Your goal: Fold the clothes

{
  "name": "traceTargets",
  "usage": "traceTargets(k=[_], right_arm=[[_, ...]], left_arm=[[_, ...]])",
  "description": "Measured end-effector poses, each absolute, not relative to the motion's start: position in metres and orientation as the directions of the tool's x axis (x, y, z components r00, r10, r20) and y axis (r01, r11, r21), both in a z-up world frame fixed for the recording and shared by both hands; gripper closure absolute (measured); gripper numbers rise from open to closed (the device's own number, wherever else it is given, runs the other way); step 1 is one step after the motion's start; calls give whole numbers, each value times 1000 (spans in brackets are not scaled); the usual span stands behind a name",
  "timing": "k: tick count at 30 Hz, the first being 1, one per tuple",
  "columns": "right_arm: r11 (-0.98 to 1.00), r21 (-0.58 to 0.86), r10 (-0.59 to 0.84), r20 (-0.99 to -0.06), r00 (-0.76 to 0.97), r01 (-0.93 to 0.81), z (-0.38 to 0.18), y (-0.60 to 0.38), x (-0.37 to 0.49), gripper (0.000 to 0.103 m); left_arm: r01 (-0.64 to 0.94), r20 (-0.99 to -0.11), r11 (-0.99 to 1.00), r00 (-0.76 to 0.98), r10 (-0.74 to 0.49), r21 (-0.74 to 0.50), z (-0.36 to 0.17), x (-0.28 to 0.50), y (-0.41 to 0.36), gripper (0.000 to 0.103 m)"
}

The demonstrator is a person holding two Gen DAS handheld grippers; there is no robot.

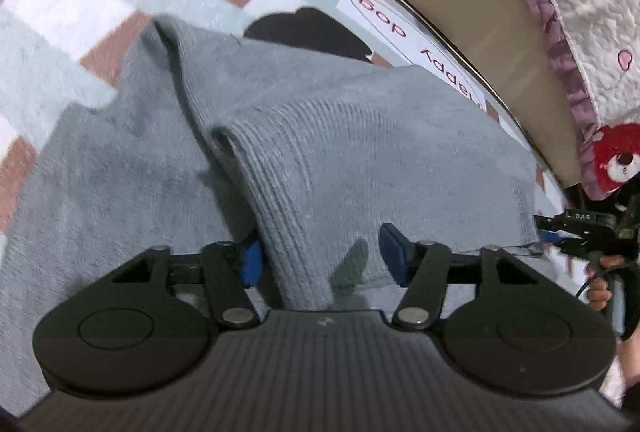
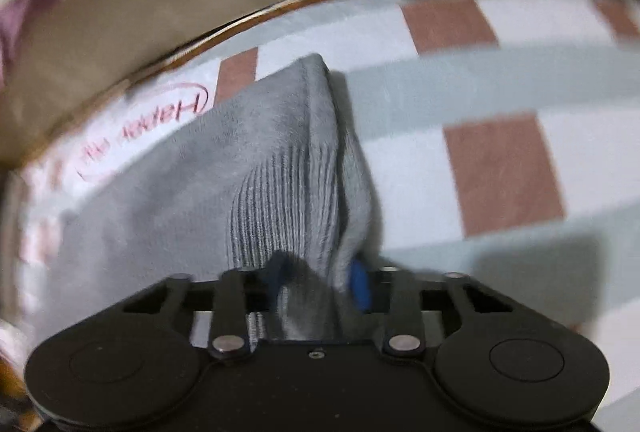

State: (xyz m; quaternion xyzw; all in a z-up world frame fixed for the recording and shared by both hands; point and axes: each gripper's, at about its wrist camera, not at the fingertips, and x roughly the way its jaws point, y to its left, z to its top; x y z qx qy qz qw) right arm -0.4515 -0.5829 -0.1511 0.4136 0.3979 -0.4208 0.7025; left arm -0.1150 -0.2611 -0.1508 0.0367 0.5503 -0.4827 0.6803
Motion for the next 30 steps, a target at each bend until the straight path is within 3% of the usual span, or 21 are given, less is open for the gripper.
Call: traceTargets(k=[1, 2, 5, 12, 15, 18, 30], right_arm=[[318, 209, -287, -908, 304, 925, -146, -581, -449, 69], [319, 184, -309, -907, 286, 929, -142, -579, -448, 69], [289, 254, -302, -891, 340, 923, -134, -581, -456, 61], [217, 330, -266, -886, 381, 919, -144, -576, -465, 61], [171, 350, -283, -878, 387, 921, -143, -569, -474, 61], [197, 322, -302, -879, 370, 926, -137, -560, -476, 61], [194, 379, -182, -893, 412, 905, -162, -564, -465, 62]], left_arm=[[723, -794, 525, -51, -606, -448, -149, -117, -261, 90], [744, -795, 515, -36, -606, -427, -147, -119, -260, 92], [737, -759, 494, -40, -650, -462, -141, -117, -256, 93], [647, -677, 471, -96, -730, -600, -137, -108, -245, 93], [674, -685, 465, -83, -724, -574, -133, -113, -246, 93], [708, -732, 490, -55, -679, -509, -136, -117, -251, 84], [747, -760, 476, -59, -648, -464, -146, -122, -256, 88]])
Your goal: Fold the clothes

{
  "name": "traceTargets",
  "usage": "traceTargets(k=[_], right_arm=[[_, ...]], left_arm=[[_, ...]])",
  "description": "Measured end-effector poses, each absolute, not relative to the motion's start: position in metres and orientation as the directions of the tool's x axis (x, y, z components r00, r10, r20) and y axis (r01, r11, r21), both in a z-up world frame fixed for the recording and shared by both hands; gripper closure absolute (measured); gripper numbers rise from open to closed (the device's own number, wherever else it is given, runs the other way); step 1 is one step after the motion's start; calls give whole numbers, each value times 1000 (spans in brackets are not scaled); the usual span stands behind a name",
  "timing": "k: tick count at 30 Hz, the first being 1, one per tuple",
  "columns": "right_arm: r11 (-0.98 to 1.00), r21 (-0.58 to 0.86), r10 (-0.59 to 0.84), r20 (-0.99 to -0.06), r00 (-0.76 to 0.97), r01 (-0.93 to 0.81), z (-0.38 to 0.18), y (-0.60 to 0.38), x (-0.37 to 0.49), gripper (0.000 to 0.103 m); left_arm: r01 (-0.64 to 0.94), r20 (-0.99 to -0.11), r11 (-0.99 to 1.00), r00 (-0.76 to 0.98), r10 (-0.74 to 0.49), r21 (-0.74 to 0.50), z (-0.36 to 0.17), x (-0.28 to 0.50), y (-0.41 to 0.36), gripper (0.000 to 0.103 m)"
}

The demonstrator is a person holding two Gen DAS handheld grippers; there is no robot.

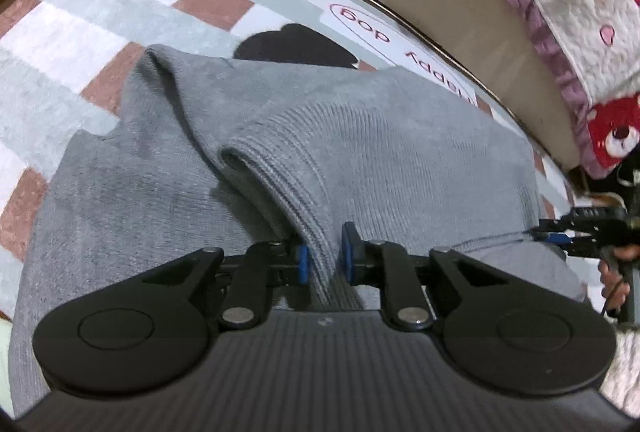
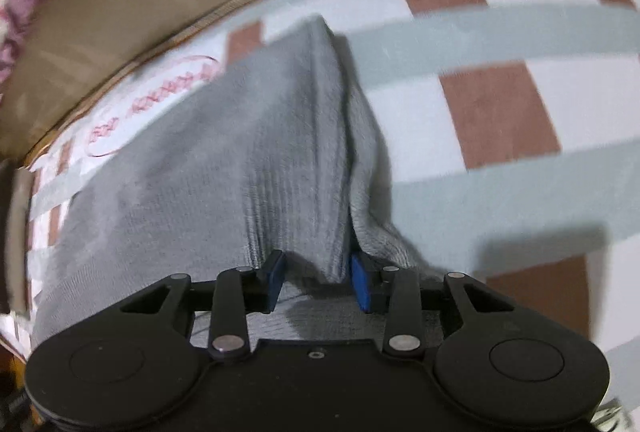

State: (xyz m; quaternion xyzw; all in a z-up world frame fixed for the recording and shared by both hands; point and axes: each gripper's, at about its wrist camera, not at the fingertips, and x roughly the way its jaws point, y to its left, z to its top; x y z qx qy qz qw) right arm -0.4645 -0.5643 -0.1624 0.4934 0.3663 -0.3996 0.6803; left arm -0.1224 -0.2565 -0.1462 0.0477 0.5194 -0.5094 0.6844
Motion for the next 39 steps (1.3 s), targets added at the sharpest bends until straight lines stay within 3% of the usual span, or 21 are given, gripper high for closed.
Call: traceTargets(k=[1, 2, 3, 5, 8, 10, 12, 16, 21, 24, 28, 30, 32, 35, 38, 39], right_arm=[[212, 385, -196, -884, 425, 899, -161, -565, -462, 64], [238, 384, -205, -878, 432, 892, -160, -564, -458, 85], [259, 389, -220, -868, 446, 884, -156, -561, -457, 90], [291, 408, -257, -838, 481, 865, -144, -555, -456, 90], [350, 452, -292, -779, 554, 820, -115, -545, -457, 91], [380, 470, -290, -758, 585, 797, -88, -542, -464, 92], [385, 505, -253, -748, 614, 773, -64, -542, -478, 92], [383, 559, -175, -738, 652, 736, -22, -541, -507, 92], [383, 615, -33, -737, 675, 690, -6, -517, -536, 92], [407, 597, 56, -772, 633, 691, -10, -494, -547, 92], [438, 506, 126, -853, 506, 743, -43, -478, -541, 92], [458, 477, 172, -875, 452, 750, -60, -475, -532, 87], [503, 456, 180, -886, 427, 735, -63, -476, -520, 77], [538, 462, 124, -871, 476, 705, -49, -482, -513, 53], [532, 475, 81, -852, 516, 701, -47, -497, -514, 37], [526, 473, 68, -852, 520, 707, -49, -504, -515, 37]], left_arm=[[750, -761, 475, -58, -646, -460, -148, -122, -258, 88], [750, -762, 477, -55, -645, -458, -149, -122, -260, 88], [749, -762, 478, -55, -646, -459, -151, -120, -261, 88], [752, -757, 472, -54, -651, -460, -151, -119, -263, 95], [815, -759, 421, -36, -650, -399, -136, -124, -264, 96], [820, -735, 387, -59, -675, -421, -118, -124, -259, 96], [816, -697, 335, -112, -708, -471, -96, -121, -253, 96], [882, -707, 266, -101, -700, -390, -48, -119, -240, 96], [807, -671, 246, -232, -704, -537, -11, -103, -196, 96], [771, -695, 269, -290, -658, -577, -9, -108, -167, 96], [797, -810, 305, -350, -471, -522, -47, -133, -157, 93], [849, -880, 313, -308, -362, -426, -65, -146, -164, 91], [893, -906, 282, -250, -341, -352, -66, -149, -171, 81], [867, -860, 309, -223, -460, -390, -44, -129, -172, 61], [825, -796, 363, -161, -583, -432, -26, -95, -173, 49], [827, -792, 377, -126, -598, -416, -26, -86, -178, 44]])
